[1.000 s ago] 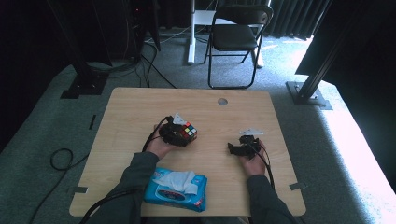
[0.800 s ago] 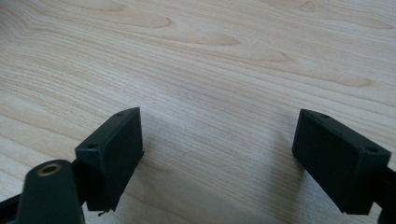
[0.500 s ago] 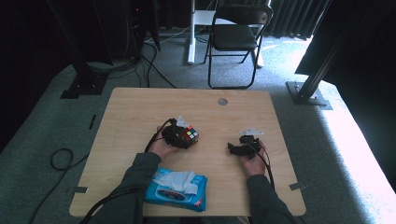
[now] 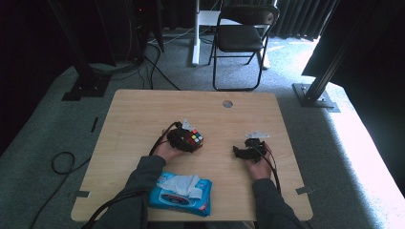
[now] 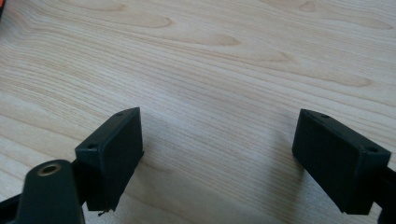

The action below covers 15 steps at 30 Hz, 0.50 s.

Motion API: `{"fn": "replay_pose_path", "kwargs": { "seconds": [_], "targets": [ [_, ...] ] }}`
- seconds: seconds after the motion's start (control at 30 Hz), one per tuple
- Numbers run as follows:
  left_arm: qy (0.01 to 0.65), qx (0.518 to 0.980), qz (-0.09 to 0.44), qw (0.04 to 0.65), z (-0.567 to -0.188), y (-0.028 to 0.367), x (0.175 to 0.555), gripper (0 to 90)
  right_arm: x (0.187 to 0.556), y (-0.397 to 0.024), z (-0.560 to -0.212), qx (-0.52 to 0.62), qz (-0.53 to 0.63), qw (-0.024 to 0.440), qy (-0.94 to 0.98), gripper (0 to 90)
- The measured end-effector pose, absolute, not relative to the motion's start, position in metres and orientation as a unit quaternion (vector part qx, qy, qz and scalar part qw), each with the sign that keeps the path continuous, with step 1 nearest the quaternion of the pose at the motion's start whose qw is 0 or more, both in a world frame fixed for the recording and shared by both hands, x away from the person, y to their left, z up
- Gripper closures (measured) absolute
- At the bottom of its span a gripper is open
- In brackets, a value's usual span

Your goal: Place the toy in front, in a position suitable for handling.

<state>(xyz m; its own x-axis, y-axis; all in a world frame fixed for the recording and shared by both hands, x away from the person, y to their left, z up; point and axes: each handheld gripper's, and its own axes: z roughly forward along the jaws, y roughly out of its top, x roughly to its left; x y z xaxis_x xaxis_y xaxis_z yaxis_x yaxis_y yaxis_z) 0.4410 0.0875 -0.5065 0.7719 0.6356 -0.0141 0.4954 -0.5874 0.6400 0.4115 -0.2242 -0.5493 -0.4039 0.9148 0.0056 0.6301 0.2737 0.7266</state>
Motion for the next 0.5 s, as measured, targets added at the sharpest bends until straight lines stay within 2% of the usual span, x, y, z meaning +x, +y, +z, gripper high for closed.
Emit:
{"fn": "replay_pose_path", "kwargs": {
  "seconds": [0.13, 0.5],
  "targets": [
    [0.322, 0.877, 0.113, 0.337, -0.501, 0.092, 0.441, 25.6, 0.411, -0.224, -0.549, 0.502, 0.333, 0.214, 0.769, 15.9],
    [0.321, 0.869, 0.11, 0.361, -0.487, 0.098, 0.434, 24.4, 0.411, -0.224, -0.549, 0.502, 0.333, 0.214, 0.769, 15.9]
  ]
}}
